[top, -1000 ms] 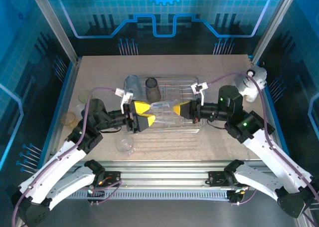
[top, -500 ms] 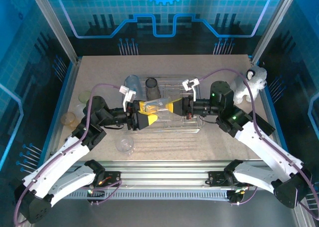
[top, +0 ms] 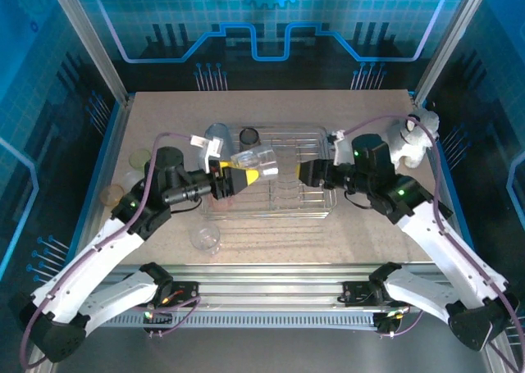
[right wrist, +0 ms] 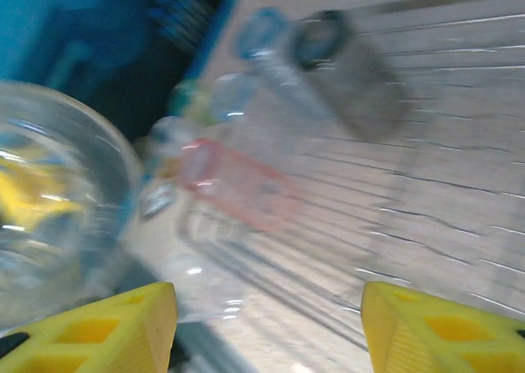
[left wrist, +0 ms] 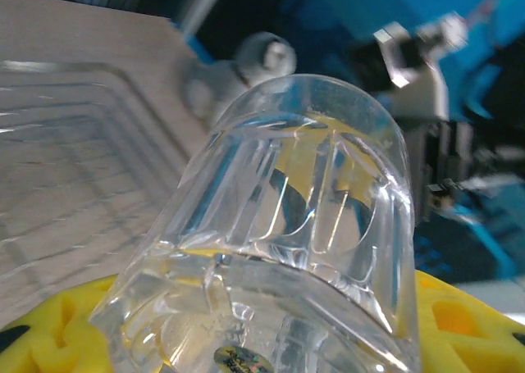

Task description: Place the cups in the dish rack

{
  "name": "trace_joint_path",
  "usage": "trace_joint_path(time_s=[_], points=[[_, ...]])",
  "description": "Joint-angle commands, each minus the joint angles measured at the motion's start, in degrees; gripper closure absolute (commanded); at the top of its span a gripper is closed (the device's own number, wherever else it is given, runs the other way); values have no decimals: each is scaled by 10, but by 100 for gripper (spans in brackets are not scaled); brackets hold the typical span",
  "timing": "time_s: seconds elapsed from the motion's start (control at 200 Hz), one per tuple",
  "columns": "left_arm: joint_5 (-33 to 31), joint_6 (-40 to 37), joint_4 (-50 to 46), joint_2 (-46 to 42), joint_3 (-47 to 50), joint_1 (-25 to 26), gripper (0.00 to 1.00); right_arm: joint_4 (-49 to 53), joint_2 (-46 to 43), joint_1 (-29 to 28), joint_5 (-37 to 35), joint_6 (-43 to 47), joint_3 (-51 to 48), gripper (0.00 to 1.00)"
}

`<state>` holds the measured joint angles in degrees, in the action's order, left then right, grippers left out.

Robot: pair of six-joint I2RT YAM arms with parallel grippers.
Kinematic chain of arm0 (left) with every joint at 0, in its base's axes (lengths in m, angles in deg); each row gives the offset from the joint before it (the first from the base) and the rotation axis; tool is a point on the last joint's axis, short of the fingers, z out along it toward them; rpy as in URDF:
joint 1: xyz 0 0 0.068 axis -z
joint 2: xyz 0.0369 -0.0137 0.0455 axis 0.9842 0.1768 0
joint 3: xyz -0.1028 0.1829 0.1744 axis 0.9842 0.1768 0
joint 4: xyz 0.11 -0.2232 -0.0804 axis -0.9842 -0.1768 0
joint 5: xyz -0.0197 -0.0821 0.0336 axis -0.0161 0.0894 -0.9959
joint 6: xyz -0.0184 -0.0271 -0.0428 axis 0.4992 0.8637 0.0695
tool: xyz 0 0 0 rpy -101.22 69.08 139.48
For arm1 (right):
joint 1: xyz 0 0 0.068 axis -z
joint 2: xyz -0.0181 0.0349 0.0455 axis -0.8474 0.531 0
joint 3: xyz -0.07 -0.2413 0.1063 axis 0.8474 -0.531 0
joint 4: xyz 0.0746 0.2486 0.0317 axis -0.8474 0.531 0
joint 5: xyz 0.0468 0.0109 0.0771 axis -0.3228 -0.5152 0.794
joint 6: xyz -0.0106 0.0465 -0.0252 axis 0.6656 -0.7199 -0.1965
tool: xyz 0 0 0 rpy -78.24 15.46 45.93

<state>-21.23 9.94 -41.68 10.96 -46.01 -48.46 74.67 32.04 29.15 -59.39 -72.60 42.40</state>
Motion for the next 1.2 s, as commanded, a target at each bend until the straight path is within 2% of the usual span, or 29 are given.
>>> trace_joint_path(time_s=[0.0, 0.065, 0.16, 0.305, 0.4, 0.51, 0.725, 1.196], points=[[-147, -46, -175, 50, -85, 3, 88, 97, -69, 22, -157, 45, -26, 38], [-172, -53, -225, 93, -123, 5, 89, 99, -110, 40, -191, 51, -53, 38], [-205, -65, -281, 162, -173, 8, 90, 101, -166, 71, -221, 62, -89, 29], [-232, -78, -347, 262, -251, 20, 92, 99, -222, 120, -209, 92, -136, 25], [-277, -91, -379, 317, -300, 36, 94, 101, -249, 148, -198, 104, -151, 20], [-313, -102, -415, 372, -347, 46, 94, 104, -286, 172, -224, 101, -167, 0], [-358, -115, -481, 477, -421, 53, 94, 103, -352, 197, -244, 113, -190, 0], [-383, -139, -524, 616, -514, 57, 92, 128, -359, 199, -258, 130, -190, 0]])
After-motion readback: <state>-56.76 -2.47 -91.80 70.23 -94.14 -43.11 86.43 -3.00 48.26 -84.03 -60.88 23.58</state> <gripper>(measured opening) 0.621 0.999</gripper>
